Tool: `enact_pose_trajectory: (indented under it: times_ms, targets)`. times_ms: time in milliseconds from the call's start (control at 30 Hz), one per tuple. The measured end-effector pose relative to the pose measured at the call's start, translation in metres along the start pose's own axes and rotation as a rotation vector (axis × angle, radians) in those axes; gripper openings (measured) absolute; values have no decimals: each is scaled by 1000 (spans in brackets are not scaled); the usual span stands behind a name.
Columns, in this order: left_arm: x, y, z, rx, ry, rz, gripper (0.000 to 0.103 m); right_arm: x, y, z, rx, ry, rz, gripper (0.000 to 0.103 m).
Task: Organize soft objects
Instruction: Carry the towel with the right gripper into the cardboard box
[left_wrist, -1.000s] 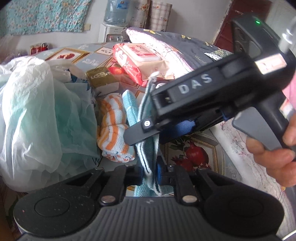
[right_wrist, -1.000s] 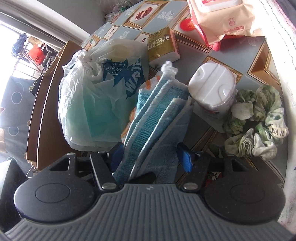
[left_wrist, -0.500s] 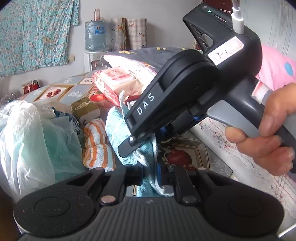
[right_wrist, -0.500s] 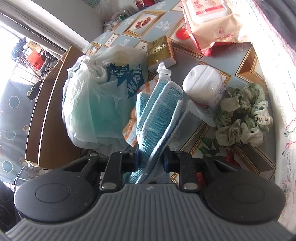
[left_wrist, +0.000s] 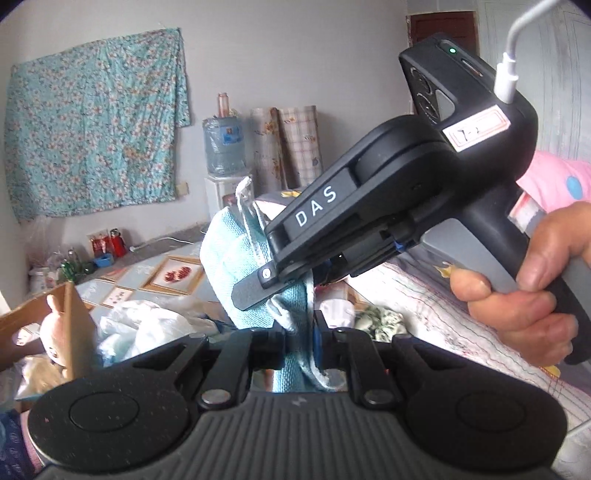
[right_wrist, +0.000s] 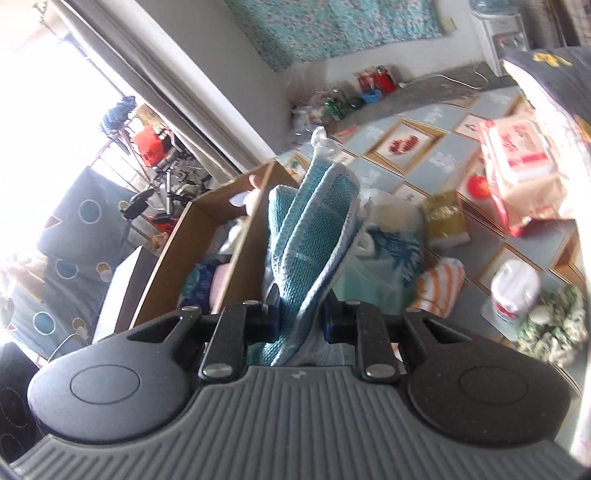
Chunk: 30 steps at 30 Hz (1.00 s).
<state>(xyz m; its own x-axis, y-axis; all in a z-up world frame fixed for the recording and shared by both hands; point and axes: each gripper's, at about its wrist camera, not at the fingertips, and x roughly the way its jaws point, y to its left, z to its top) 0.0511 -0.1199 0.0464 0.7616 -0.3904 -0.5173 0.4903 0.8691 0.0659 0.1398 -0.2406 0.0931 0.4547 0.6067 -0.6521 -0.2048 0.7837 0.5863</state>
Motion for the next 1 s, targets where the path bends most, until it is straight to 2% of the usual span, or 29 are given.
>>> enact_pose_trajectory:
  times_ms: [133, 233, 367, 467, 633, 800, 1000]
  targets:
    - [-24, 27, 11, -3, -21, 113, 14, 28, 38, 22, -51, -1, 105, 19]
    - [-40, 54, 13, -24, -20, 186, 14, 56, 67, 37, -76, 31, 171, 19]
    - [-53, 94, 13, -84, 8, 250, 14, 100, 106, 53, -106, 96, 217, 19]
    - [-63, 127, 7, -150, 47, 266, 14, 135, 133, 58, -115, 160, 223, 19]
    - [-58, 182, -7, -271, 130, 260, 14, 199, 168, 62, -155, 278, 168, 19]
    - [-38, 233, -31, -403, 227, 207, 14, 251, 186, 49, -217, 375, 39, 19]
    - [-21, 251, -55, -466, 299, 139, 14, 286, 179, 42, -247, 437, -91, 20]
